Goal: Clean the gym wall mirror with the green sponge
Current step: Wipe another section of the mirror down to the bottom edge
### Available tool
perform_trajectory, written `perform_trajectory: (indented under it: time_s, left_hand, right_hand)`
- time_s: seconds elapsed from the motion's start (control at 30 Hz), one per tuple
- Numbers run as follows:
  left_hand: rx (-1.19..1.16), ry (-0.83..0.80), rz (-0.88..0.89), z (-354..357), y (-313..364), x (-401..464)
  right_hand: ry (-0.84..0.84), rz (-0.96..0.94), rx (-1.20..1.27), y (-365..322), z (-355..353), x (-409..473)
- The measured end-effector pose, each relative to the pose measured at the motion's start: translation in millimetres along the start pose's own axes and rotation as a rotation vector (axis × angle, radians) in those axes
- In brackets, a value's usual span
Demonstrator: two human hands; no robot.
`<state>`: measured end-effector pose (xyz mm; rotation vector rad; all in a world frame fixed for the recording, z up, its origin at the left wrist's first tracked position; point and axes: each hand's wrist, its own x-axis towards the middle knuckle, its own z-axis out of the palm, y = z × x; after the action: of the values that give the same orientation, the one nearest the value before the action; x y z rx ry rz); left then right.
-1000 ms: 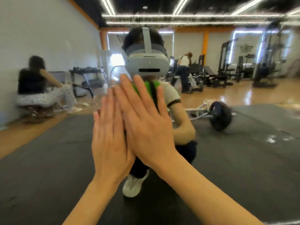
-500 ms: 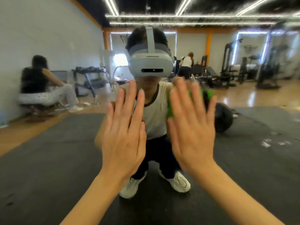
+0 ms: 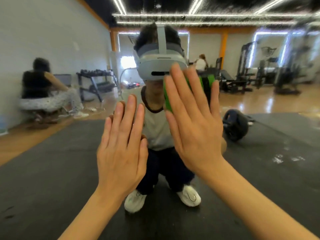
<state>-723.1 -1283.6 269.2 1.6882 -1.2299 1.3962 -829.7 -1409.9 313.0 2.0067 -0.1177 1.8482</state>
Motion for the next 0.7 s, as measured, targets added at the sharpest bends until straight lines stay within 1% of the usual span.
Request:
perform_trajectory:
  time_s: [0.07, 0.13, 0.17, 0.2, 0.23, 0.27, 0.37, 0.43, 0.47, 0.53, 0.63, 0.7]
  left_hand:
    - [0.003, -0.001, 0.01, -1, -1, 1]
    - [0.008, -0.01, 0.021, -2, -2, 0]
    - [0.008, -0.012, 0.024, -3, -2, -1]
    - [0.009, -0.014, 0.026, -3, -2, -1]
    - [0.008, -0.015, 0.027, -3, -2, -2]
    - [0.008, -0.012, 0.025, -3, -2, -1]
    - [0.001, -0.005, 0.013, -1, -1, -1]
    - [-0.006, 0.001, 0.006, -1, 0, -1]
    - [-0.011, -0.001, 0.004, -1, 1, -1]
    - [-0.021, -0.012, 0.002, -3, 2, -1]
    - [-0.027, -0.043, 0.006, -6, 1, 0]
    - [-0.03, -0.043, -0.001, -7, 1, -1]
  right_hand:
    - [-0.149, -0.096, -0.066, -5, -7, -69]
    - [-0.334, -0.301, -0.159, -3, -21, -134]
    - [-0.397, -0.417, -0.176, 3, -27, -147]
    - [-0.416, -0.502, -0.173, 12, -31, -142]
    - [-0.405, -0.527, -0.152, 21, -31, -124]
    - [-0.358, -0.476, -0.127, 30, -29, -96]
    - [-0.14, -0.146, -0.107, 49, -21, -10]
    - [-0.069, -0.032, -0.084, 47, -18, 4]
    - [-0.074, -0.01, -0.074, 43, -19, -6]
    - [-0.164, -0.034, -0.083, 34, -23, -56]
    - [-0.333, -0.258, -0.152, 34, -37, -139]
    - [-0.37, -0.405, -0.166, 47, -44, -139]
